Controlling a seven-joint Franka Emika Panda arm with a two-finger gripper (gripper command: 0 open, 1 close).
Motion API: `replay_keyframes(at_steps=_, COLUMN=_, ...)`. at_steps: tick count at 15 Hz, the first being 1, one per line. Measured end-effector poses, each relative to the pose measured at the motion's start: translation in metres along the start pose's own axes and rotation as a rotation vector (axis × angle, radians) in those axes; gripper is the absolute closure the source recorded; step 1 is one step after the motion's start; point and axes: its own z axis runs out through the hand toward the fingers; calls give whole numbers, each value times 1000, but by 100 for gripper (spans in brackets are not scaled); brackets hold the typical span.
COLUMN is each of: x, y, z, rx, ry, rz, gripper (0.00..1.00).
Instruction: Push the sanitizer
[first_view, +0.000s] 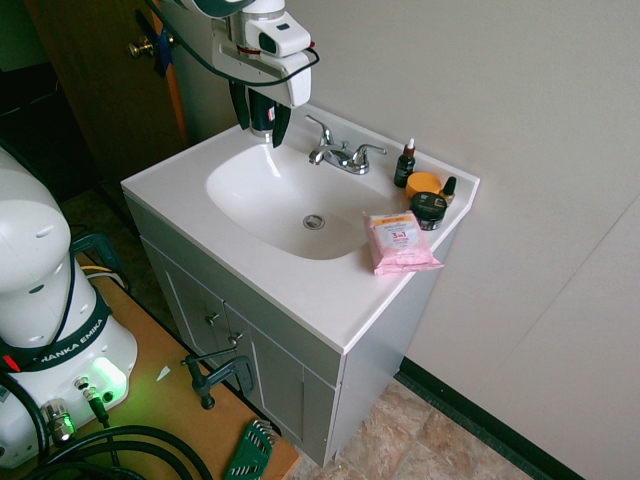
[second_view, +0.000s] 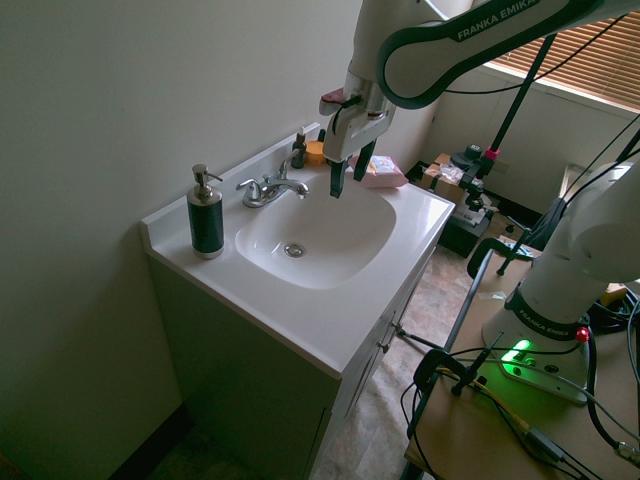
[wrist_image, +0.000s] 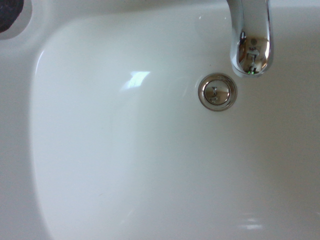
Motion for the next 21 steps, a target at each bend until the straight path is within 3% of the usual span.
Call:
replay_keyframes(at_steps=4, x=2, y=-6, z=-10, rx=18, ry=15, rz=-13, gripper=0)
replay_keyframes(at_steps=7, x=1, y=-39, z=-47, rx=67, ry=61, rz=-49, gripper=0)
replay_keyframes(at_steps=8, x=-2, y=-52, z=-60, rx=75, ry=67, rz=-62, gripper=100)
replay_keyframes(at_steps=12, x=-16, y=-108, z=-100, rx=104, ry=94, rz=-96, gripper=100)
replay_keyframes(at_steps=21, x=-27, y=-194, z=-102, rx=76, ry=98, rz=-105, gripper=100)
